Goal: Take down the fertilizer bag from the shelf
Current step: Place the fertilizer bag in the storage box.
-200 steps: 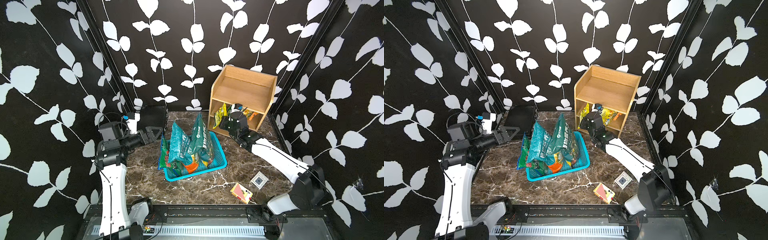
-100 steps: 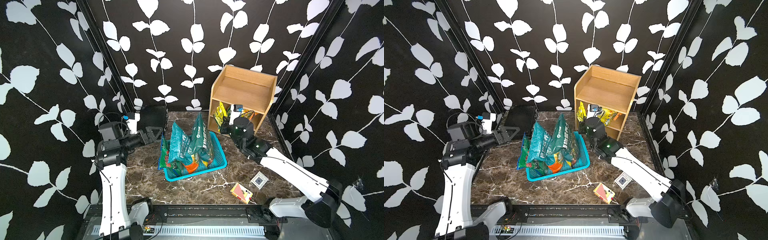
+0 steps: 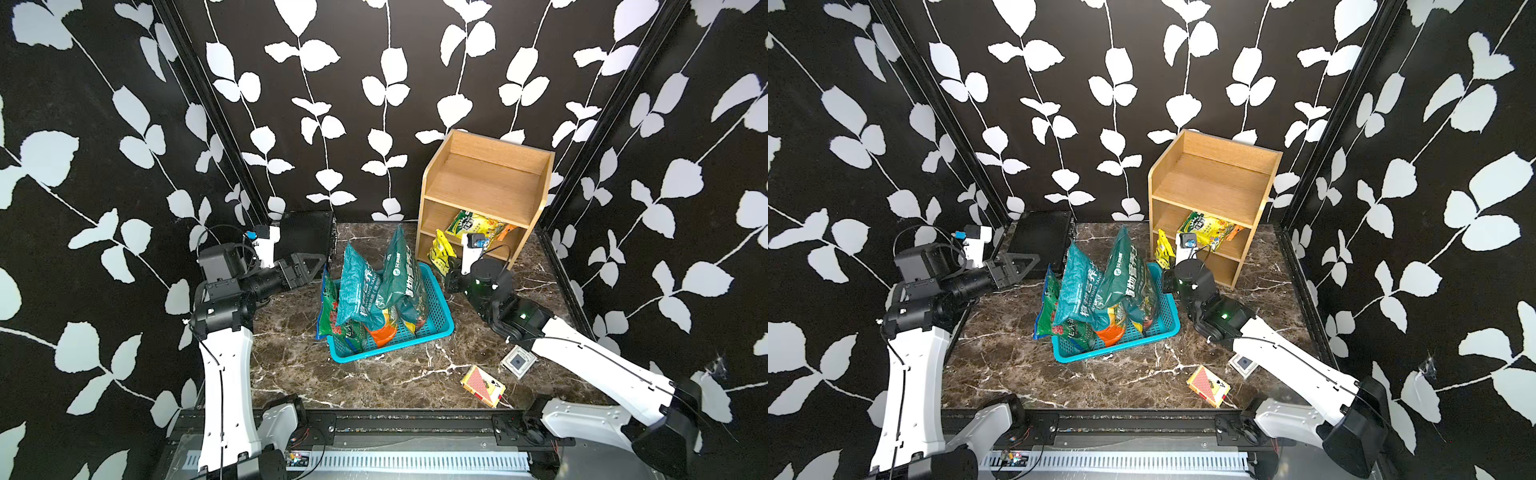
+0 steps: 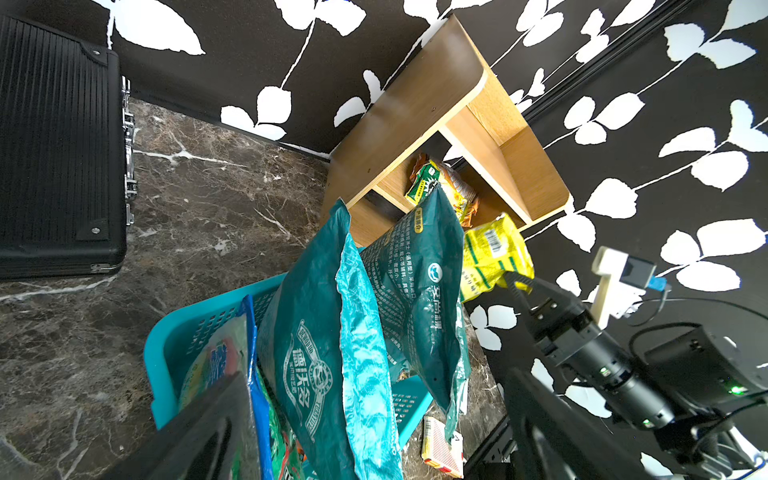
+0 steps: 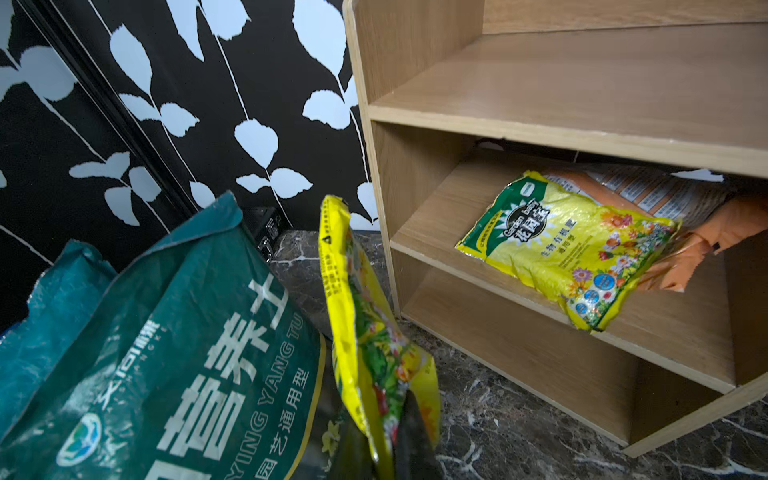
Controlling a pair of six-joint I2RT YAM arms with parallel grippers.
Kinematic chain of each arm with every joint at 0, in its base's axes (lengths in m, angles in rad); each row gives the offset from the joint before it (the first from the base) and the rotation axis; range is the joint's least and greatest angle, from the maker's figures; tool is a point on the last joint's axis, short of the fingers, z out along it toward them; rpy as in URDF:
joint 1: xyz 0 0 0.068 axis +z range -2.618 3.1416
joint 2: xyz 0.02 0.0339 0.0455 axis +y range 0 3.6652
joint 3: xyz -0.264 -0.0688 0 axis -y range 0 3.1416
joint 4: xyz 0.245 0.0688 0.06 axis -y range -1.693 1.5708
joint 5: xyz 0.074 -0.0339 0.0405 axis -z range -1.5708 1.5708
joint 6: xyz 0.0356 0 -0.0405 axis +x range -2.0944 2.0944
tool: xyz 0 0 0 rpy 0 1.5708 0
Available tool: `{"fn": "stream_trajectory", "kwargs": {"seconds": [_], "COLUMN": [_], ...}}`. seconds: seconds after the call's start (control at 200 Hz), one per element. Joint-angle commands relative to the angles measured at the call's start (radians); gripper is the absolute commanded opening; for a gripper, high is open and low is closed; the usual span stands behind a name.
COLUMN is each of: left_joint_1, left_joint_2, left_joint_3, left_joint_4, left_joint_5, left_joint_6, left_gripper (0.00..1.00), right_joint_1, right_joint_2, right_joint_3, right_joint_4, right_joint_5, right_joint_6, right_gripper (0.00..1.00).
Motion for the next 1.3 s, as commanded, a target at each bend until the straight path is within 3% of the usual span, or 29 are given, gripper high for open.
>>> {"fn": "stream_trajectory", "kwargs": {"seconds": [0.0,0.905,1.295], "left_joint_1": [0.004,0.004,0.004], "left_joint_2": [-0.014,-0.009,-0.008], "left_joint_3": [-0.006,-0.002,-0.003], "left_joint_4": [0.017,0.012,0.013], "left_joint_5": [0.017,0.015,0.017], "left_joint_6": [0.002,0.005,0.005], "left_gripper": [0.99,0.99,0.99], "right_joint_1": [0.020,0.071,0.071], "right_joint_2": [-0.022,0.346,0.430], "right_joint_3": [-0.038,-0.042,-0.059], "right_joint_4": [0.104,0.238,0.264], "right_joint_5": [0.025,0.031,0.022], "right_joint_6": [0.029,0.145,0.203], "right_gripper": [0.00,0.00,0.00]}}
